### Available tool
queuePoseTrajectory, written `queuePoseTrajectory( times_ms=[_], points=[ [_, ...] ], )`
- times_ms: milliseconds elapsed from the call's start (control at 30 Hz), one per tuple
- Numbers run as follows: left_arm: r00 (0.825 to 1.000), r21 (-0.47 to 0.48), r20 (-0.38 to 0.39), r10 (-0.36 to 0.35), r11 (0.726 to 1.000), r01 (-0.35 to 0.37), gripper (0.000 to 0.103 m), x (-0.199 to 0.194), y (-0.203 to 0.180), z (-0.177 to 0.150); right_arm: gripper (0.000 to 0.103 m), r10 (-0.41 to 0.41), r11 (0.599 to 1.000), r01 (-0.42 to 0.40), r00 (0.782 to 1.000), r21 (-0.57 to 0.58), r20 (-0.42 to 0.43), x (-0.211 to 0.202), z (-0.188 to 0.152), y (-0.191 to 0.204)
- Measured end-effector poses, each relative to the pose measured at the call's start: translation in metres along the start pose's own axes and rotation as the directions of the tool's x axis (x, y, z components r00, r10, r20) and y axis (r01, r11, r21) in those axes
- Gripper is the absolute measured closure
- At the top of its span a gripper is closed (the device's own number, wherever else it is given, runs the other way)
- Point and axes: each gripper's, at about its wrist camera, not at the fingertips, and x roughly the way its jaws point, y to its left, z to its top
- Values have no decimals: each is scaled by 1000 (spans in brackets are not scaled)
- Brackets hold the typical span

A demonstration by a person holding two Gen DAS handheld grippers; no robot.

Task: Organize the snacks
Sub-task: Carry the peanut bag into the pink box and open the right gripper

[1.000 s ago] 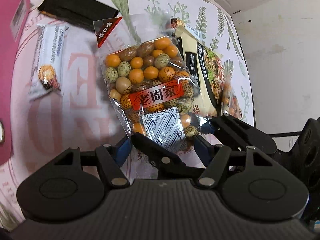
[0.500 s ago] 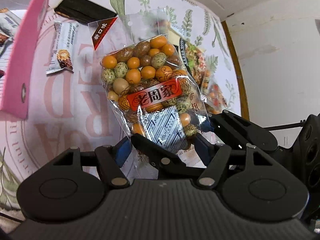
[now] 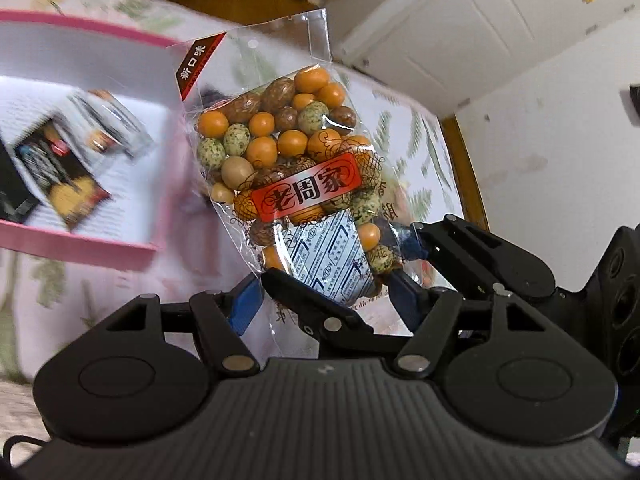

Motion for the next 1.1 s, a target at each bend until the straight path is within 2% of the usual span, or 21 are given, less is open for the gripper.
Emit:
queuePoseTrajectory(
  times_ms=[167,300,500,700,833,933,967,1033,1100],
  points=[
    [994,-42,82,73,997,-69,35,-30,30,17,35,73,987,-66,996,-144,43,31,31,26],
    [977,-97,147,153,985,-139,35,-42,63,32,35,169,952,-144,983,-272,72,71,53,41],
    [971,-207,110,214,960,-188,34,-33,123,60,35,259,929,-247,966,-274,5,132,75,48],
    [969,-327,39,246,919,-220,34,-12,165,72,35,326,913,-341,940,-225,-104,180,83,49],
    [968,-382,13,249,896,-225,34,-2,183,73,32,336,905,-369,925,-212,-178,199,86,48],
    [966,-408,20,259,884,-229,34,0,191,73,27,292,929,-333,927,-160,-234,205,84,44],
    [956,-393,30,292,883,-257,34,-1,187,72,27,270,933,-314,933,-173,-237,203,82,46],
    [935,-300,65,348,901,-314,36,-1,170,70,24,169,938,-241,946,-250,-278,201,74,51],
    [915,-229,95,393,903,-364,36,-3,155,67,24,164,931,-231,956,-282,-244,188,66,51]
  ],
)
